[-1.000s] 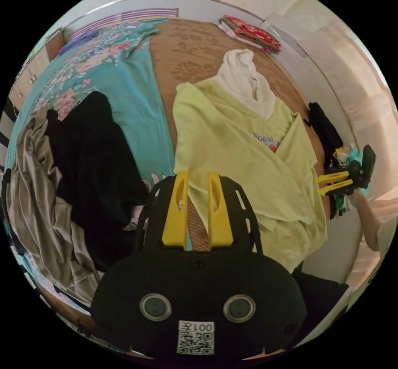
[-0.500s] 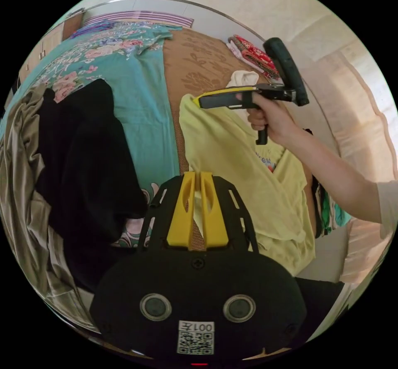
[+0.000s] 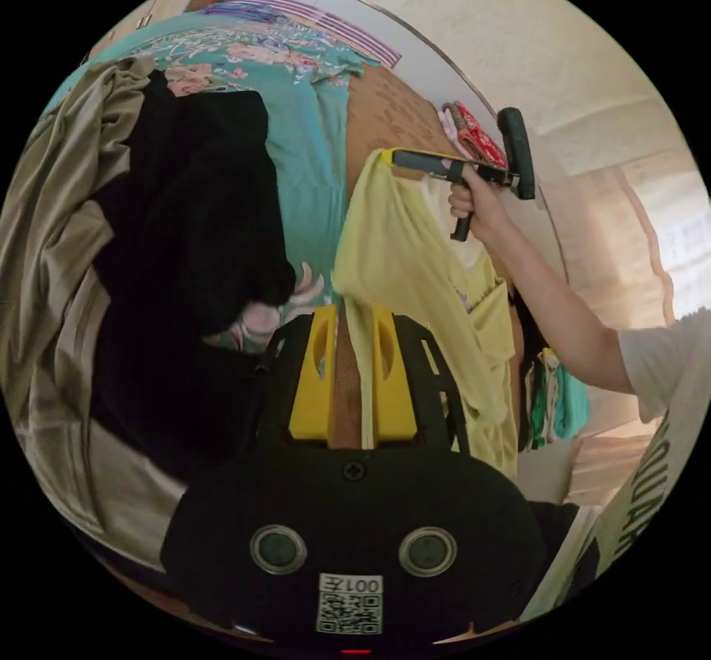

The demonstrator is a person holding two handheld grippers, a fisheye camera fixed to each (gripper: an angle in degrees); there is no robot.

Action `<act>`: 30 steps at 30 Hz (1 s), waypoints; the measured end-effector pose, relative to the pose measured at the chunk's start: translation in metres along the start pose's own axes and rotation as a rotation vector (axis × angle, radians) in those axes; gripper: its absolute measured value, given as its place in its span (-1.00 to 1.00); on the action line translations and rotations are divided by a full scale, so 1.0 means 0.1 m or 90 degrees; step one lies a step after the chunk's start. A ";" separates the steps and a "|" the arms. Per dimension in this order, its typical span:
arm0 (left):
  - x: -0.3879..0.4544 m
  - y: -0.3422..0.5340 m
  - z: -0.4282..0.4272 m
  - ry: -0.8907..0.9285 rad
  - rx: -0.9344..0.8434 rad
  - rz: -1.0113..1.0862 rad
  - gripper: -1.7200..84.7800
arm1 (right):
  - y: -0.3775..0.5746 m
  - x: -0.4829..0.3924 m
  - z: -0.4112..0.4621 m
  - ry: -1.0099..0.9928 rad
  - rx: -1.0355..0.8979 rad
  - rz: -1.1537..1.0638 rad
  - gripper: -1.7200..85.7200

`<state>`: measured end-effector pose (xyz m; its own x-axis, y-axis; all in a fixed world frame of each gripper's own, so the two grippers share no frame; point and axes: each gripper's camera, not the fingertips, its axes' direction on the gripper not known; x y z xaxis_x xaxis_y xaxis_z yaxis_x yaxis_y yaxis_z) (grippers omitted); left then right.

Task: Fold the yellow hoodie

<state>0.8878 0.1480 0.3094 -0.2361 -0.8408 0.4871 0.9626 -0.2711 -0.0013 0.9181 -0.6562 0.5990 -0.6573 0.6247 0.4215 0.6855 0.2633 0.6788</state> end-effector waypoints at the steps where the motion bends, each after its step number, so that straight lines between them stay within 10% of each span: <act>1: 0.04 0.11 -0.07 -0.003 -0.019 0.010 -0.84 | 0.05 -0.02 -0.10 0.007 0.010 -0.002 -0.91; 11: 0.41 0.97 0.00 -0.100 -0.331 0.132 -0.88 | 1.69 -0.97 -1.34 0.068 -0.032 0.019 -0.94; 24: -0.05 1.09 -0.31 -0.008 -0.246 0.026 -0.96 | 4.82 -1.72 -2.29 0.197 -0.261 0.494 -0.82; 30: 0.00 1.07 -0.28 0.040 -0.271 0.037 -0.85 | 5.64 -2.15 -2.35 0.144 -0.162 0.638 -0.77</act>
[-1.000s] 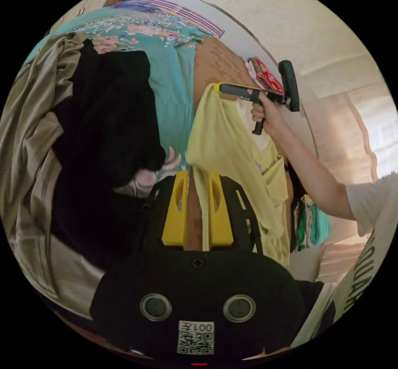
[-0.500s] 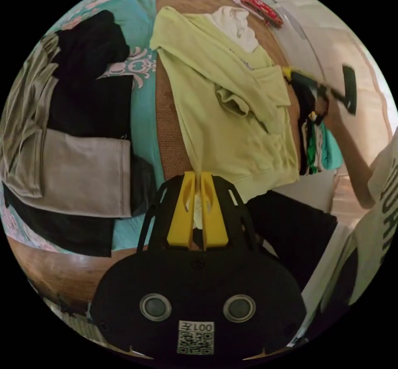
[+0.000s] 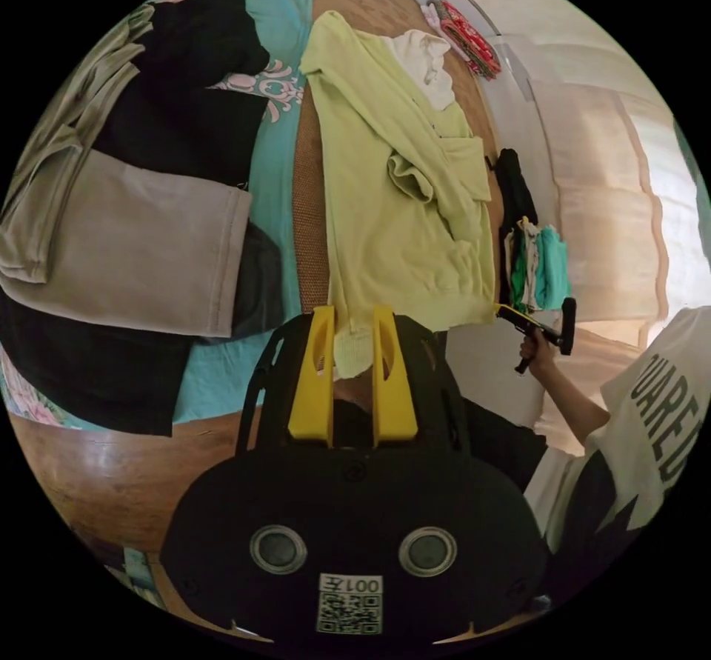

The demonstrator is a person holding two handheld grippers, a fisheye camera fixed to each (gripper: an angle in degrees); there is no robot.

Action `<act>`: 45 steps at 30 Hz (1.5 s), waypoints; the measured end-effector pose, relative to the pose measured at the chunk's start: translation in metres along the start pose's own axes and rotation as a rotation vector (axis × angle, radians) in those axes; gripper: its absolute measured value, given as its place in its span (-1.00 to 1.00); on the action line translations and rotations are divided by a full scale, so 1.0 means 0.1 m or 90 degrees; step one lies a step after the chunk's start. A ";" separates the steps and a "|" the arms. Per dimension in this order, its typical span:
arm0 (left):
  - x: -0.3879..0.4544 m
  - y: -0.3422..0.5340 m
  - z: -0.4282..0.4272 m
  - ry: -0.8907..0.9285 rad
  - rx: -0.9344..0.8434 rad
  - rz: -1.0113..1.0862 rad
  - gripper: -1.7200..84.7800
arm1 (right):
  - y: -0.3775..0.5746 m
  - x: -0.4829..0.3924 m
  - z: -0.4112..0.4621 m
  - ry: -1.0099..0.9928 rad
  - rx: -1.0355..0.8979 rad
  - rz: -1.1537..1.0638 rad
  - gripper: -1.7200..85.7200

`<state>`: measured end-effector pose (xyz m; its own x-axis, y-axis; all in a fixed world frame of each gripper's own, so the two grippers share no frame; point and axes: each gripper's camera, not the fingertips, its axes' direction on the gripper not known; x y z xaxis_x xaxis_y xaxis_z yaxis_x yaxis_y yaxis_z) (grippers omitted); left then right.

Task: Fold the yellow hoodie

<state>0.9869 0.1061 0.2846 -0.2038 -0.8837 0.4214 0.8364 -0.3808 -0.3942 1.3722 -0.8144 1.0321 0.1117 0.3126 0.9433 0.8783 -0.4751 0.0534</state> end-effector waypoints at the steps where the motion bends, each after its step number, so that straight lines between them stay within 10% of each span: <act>1: 0.02 -0.03 0.01 0.008 -0.004 0.000 -0.83 | 0.04 0.03 0.00 -0.010 0.011 0.005 -0.76; 26: 0.17 -0.16 0.02 0.046 0.024 -0.061 -0.93 | 0.16 0.78 0.18 -0.161 -0.068 -0.067 -0.81; 30: 0.48 -0.45 -0.37 -0.048 0.021 0.009 -0.91 | -0.16 0.90 -0.70 -0.010 0.043 -0.096 -0.82; 38: 1.94 -2.88 -0.65 -0.207 0.263 0.379 -0.86 | -2.19 0.27 -1.35 0.106 0.550 -0.353 -0.81; 45: 2.33 -5.05 0.18 -0.191 0.273 0.310 -0.84 | -4.81 0.02 -0.39 0.035 0.472 -0.329 -0.73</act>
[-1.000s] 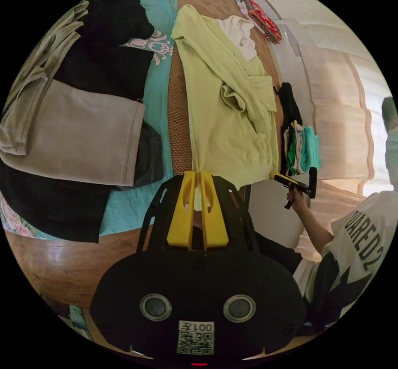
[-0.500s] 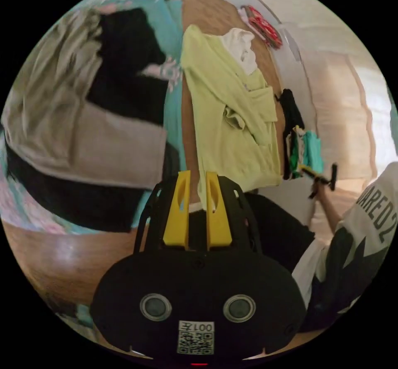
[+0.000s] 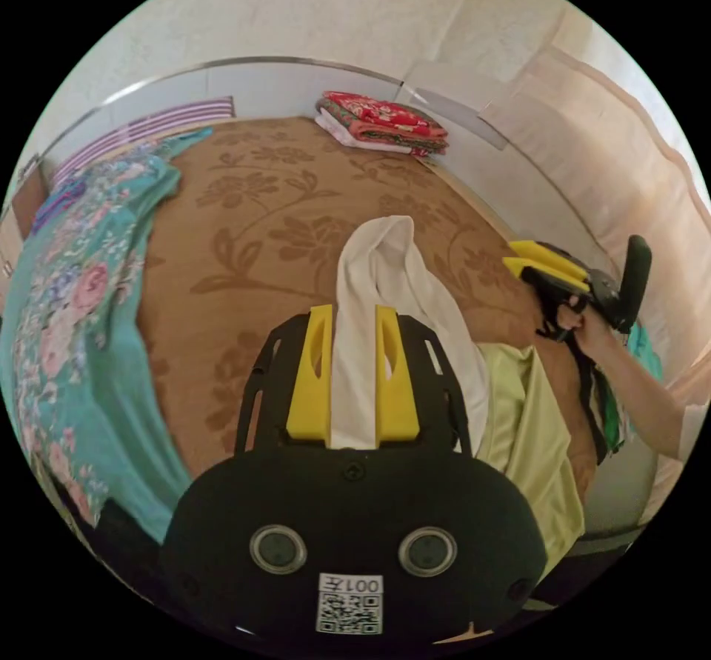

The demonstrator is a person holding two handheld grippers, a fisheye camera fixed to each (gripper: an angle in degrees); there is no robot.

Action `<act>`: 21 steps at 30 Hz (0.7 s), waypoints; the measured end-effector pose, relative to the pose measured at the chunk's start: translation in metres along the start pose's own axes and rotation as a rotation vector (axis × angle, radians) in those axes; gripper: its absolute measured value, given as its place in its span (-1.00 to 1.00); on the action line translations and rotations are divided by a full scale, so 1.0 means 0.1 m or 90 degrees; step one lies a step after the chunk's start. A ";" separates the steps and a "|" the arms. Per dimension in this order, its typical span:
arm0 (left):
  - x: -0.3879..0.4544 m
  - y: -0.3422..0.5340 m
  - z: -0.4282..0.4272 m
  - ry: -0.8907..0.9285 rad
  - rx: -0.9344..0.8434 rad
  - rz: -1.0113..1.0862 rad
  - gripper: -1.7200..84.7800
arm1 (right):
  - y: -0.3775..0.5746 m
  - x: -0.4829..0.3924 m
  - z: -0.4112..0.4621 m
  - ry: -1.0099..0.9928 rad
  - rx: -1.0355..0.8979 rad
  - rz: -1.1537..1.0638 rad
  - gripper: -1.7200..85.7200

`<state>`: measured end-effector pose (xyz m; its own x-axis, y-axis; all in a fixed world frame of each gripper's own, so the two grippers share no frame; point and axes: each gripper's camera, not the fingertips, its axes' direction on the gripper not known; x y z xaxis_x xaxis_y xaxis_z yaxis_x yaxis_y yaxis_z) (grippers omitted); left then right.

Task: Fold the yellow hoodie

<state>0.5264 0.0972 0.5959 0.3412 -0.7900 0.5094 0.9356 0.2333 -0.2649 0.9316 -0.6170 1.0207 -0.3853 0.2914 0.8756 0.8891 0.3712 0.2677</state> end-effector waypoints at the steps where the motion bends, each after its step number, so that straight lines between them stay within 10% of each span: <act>1: 0.01 -0.17 0.22 0.019 -0.010 -0.002 -0.82 | -0.05 0.04 0.16 -0.011 -0.008 0.006 -0.72; 15: 0.02 -0.87 1.24 0.020 -0.077 0.056 -0.98 | -0.23 0.87 2.23 -0.288 -0.147 0.185 -0.87; 21: -0.16 -0.80 0.64 0.133 0.063 0.064 -1.00 | -0.11 1.12 1.59 -0.431 0.033 0.171 -0.91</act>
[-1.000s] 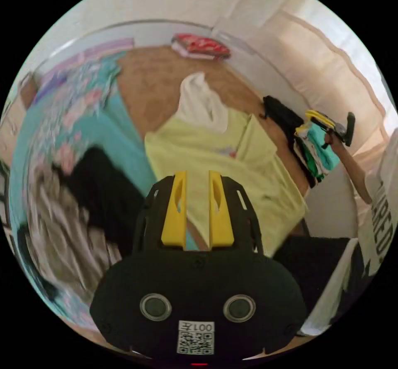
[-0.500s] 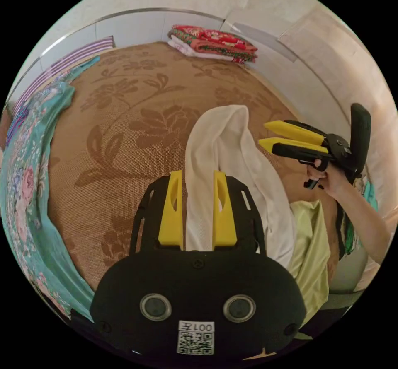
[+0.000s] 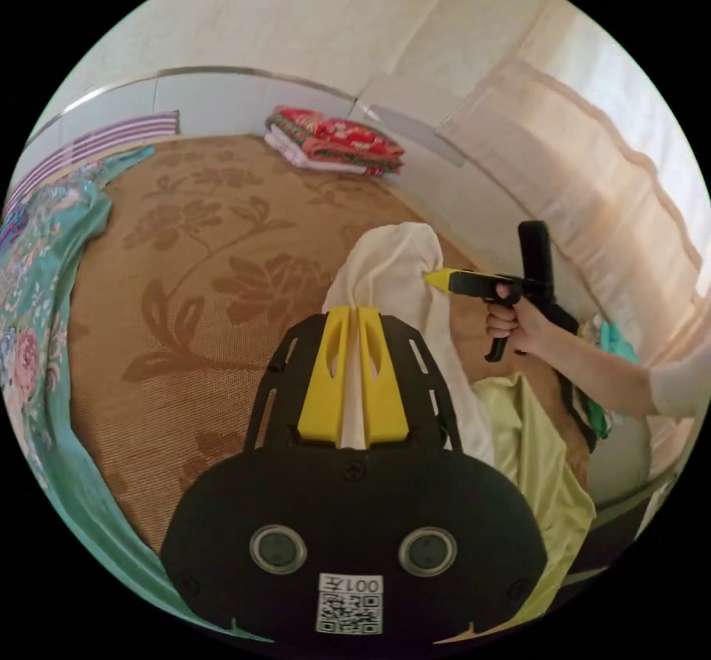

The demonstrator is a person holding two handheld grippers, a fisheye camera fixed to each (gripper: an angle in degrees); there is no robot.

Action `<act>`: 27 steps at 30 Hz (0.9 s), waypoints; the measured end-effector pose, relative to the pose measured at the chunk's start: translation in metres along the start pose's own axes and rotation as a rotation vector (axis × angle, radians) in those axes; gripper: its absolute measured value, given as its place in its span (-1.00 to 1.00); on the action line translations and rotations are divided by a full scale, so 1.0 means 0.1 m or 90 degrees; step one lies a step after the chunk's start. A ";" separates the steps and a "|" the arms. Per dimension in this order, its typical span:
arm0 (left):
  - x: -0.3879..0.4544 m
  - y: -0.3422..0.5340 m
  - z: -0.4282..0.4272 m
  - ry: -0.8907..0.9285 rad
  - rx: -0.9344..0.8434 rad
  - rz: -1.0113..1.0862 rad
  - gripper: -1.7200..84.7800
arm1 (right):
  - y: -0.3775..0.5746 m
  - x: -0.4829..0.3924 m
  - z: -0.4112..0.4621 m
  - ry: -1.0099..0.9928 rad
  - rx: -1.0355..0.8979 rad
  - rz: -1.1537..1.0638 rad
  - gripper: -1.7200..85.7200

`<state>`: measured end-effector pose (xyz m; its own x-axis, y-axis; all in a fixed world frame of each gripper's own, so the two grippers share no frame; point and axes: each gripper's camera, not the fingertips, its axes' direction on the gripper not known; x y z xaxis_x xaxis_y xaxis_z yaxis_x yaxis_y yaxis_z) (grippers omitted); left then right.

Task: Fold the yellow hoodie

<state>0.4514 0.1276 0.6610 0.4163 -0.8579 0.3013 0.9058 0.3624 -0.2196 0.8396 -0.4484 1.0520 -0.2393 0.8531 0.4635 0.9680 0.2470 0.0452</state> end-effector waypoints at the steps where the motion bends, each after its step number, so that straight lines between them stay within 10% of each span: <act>1: 0.03 0.03 -0.20 0.023 0.022 0.018 -1.00 | 0.02 -0.08 -0.09 -0.013 0.008 -0.019 -0.91; 12: 1.07 1.38 -1.83 0.143 0.058 0.132 -0.99 | 1.53 -2.25 -1.31 -0.175 -0.023 -0.214 -0.92; 20: 1.19 3.31 -1.52 0.170 -0.209 -0.223 -0.98 | 3.48 -2.57 -0.61 -0.046 -0.424 -0.068 -0.87; 27: 1.27 2.95 -1.45 0.129 -0.142 -0.206 -0.93 | 3.28 -2.83 -1.02 0.031 -0.280 -0.017 -0.93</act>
<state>0.7601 0.0730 0.4995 0.0696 -0.9764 0.2047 0.9382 -0.0057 -0.3460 1.2324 -0.6559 1.0262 -0.2716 0.8237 0.4978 0.9043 0.0415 0.4248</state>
